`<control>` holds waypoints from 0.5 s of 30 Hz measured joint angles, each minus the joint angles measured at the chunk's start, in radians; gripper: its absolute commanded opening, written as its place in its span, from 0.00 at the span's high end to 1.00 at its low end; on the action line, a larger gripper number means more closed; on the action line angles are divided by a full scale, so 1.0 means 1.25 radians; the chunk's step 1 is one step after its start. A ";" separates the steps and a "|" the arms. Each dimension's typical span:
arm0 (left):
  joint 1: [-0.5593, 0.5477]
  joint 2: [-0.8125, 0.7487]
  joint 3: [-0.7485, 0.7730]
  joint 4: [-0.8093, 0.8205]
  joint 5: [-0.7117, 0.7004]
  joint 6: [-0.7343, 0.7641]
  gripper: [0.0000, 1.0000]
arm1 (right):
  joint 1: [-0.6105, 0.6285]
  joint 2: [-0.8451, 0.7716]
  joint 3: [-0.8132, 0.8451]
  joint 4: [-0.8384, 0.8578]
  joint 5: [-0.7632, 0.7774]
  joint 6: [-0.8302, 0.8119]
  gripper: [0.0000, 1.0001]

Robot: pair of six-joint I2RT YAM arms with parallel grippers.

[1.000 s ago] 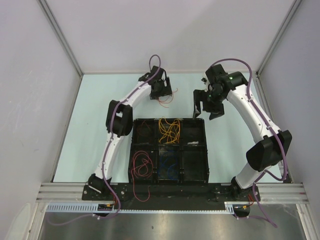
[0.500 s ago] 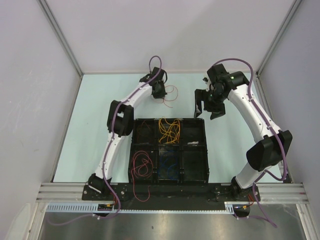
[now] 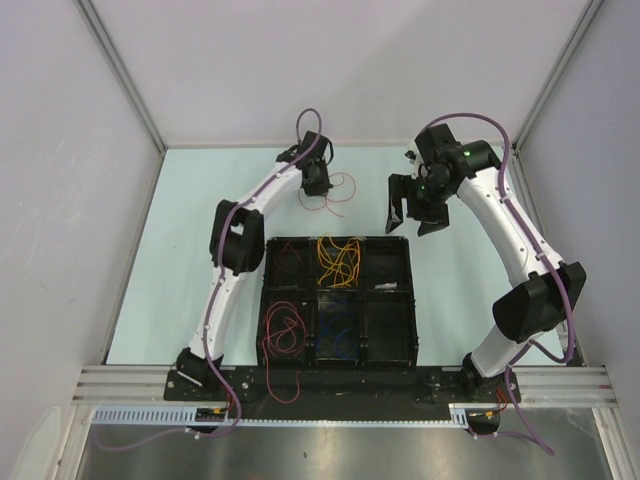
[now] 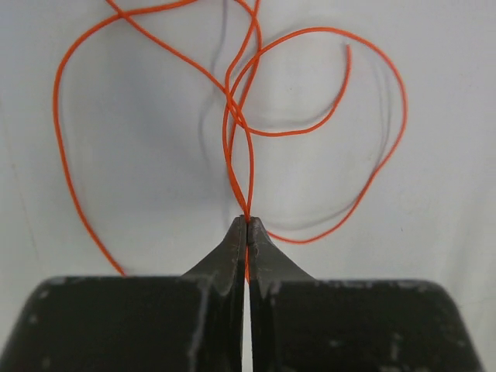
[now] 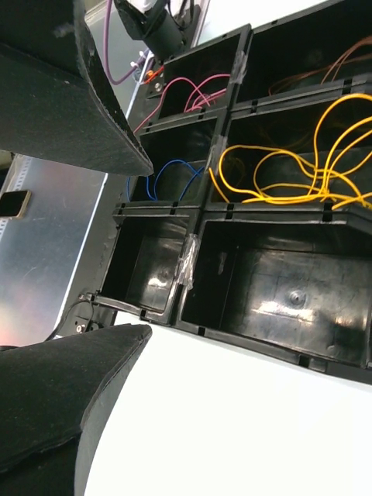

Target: Untangle the cables

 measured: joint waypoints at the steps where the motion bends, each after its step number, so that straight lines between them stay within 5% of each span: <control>1: 0.000 -0.015 -0.012 -0.004 0.001 -0.002 1.00 | 0.000 0.000 0.003 0.001 -0.002 0.000 0.19; 15: -0.005 -0.266 -0.054 -0.027 0.031 -0.008 1.00 | 0.000 -0.072 -0.012 0.043 -0.026 0.028 0.19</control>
